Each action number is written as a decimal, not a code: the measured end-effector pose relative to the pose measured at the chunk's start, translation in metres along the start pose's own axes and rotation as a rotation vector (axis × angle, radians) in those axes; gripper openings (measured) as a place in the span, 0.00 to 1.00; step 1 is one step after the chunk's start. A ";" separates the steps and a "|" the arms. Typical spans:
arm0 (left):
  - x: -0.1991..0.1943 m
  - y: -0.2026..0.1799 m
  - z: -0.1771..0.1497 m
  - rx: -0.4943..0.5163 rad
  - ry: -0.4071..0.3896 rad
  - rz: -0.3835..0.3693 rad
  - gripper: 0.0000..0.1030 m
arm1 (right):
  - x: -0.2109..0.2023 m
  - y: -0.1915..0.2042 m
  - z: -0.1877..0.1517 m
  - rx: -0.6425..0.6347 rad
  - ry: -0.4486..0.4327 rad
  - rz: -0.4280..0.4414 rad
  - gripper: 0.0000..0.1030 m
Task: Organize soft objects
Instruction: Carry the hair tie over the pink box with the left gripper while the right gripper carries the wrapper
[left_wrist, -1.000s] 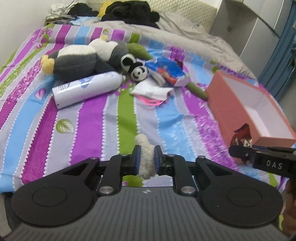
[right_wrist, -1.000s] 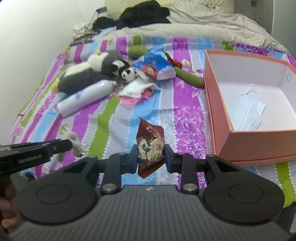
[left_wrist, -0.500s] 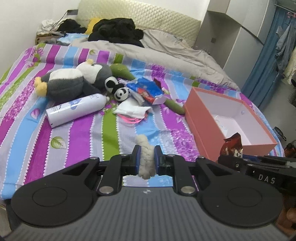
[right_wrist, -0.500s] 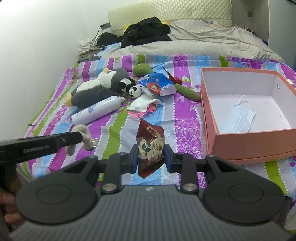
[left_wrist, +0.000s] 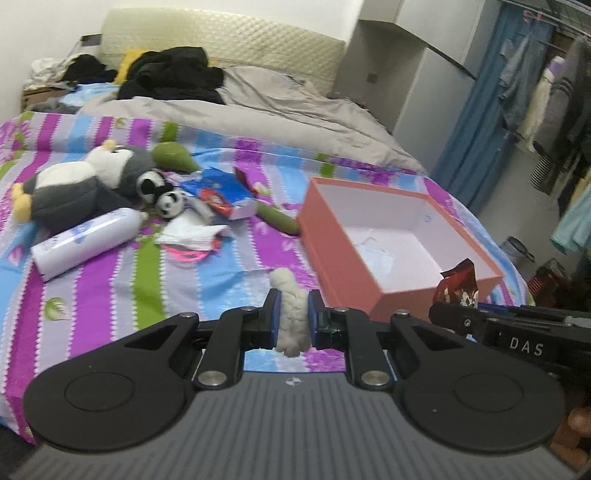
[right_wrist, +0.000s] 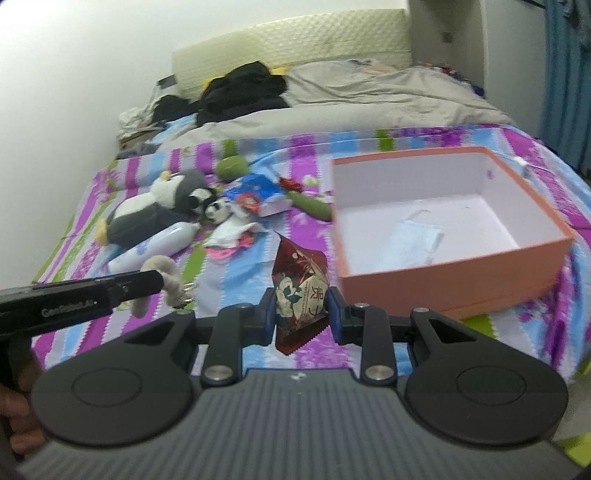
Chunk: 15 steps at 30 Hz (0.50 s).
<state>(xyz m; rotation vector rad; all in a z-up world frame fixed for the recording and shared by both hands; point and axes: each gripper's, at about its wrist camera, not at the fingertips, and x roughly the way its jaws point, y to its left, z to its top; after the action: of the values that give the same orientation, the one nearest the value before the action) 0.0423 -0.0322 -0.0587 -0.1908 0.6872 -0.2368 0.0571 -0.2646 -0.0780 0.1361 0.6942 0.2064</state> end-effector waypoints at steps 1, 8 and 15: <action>0.002 -0.005 0.000 0.005 0.004 -0.011 0.18 | -0.002 -0.004 -0.001 0.005 -0.002 -0.010 0.31; 0.027 -0.034 0.007 0.050 0.037 -0.084 0.18 | -0.009 -0.032 0.001 0.050 -0.020 -0.075 0.31; 0.063 -0.054 0.028 0.094 0.065 -0.126 0.18 | 0.007 -0.059 0.010 0.129 -0.017 -0.112 0.31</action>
<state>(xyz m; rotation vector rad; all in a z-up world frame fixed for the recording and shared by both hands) 0.0989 -0.0988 -0.0614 -0.1368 0.7276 -0.3967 0.0774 -0.3204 -0.0859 0.2215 0.6961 0.0528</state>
